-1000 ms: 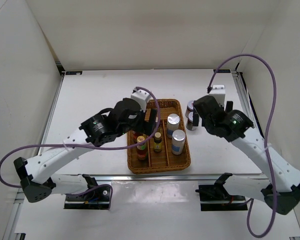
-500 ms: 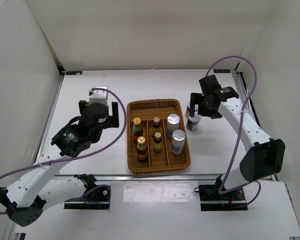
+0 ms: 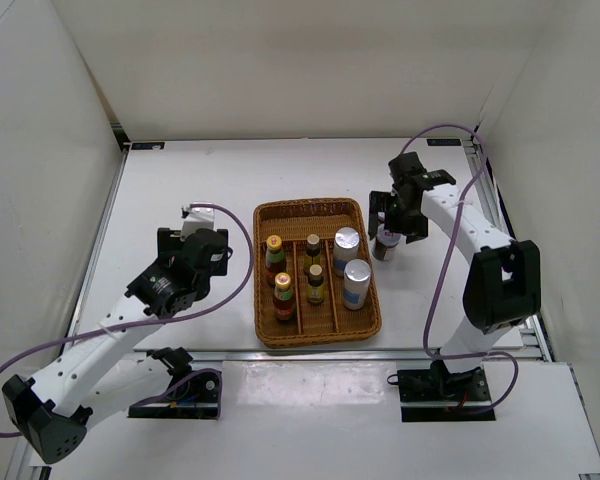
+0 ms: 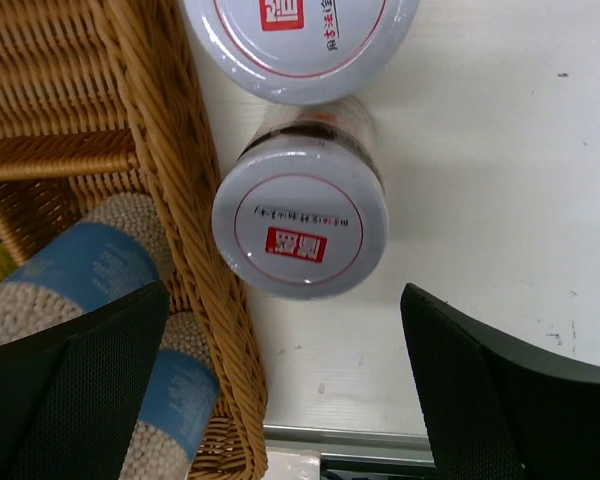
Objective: Organize the condiment bottles
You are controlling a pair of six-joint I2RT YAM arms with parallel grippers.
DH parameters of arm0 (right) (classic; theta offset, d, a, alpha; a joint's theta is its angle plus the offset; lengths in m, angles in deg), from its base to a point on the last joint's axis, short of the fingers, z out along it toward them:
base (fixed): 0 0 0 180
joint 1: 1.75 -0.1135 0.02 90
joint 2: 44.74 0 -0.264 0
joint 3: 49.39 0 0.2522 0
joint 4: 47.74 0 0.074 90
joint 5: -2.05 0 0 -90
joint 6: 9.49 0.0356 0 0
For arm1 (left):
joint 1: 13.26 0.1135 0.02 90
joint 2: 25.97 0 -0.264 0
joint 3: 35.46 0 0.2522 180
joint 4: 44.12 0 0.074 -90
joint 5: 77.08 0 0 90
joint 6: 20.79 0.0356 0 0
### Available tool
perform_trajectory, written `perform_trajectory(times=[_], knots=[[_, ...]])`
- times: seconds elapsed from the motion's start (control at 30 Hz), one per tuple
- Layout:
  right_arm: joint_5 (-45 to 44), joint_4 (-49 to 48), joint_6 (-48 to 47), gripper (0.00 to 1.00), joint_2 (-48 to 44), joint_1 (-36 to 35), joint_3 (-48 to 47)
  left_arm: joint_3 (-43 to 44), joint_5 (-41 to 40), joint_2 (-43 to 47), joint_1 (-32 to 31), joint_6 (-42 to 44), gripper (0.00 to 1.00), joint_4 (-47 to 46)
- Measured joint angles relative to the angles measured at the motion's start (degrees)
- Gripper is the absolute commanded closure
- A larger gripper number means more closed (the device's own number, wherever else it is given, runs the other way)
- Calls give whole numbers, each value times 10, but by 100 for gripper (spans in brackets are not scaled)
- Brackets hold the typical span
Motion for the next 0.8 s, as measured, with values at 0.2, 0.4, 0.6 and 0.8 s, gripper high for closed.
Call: perform_trajectory(times=[0.2, 0.4, 0.6, 0.8], knots=[[-5, -3, 0, 3, 35, 1, 0, -15, -2, 15, 0, 20, 0, -43], [-10, -18, -2, 21, 58, 3, 0, -16, -2, 15, 0, 26, 0, -62], [-21, -31, -3, 50, 59, 3, 0, -16, -2, 15, 0, 27, 0, -66], [-45, -26, -4, 82, 51, 2, 0, -16, -1, 15, 0, 27, 0, -66]])
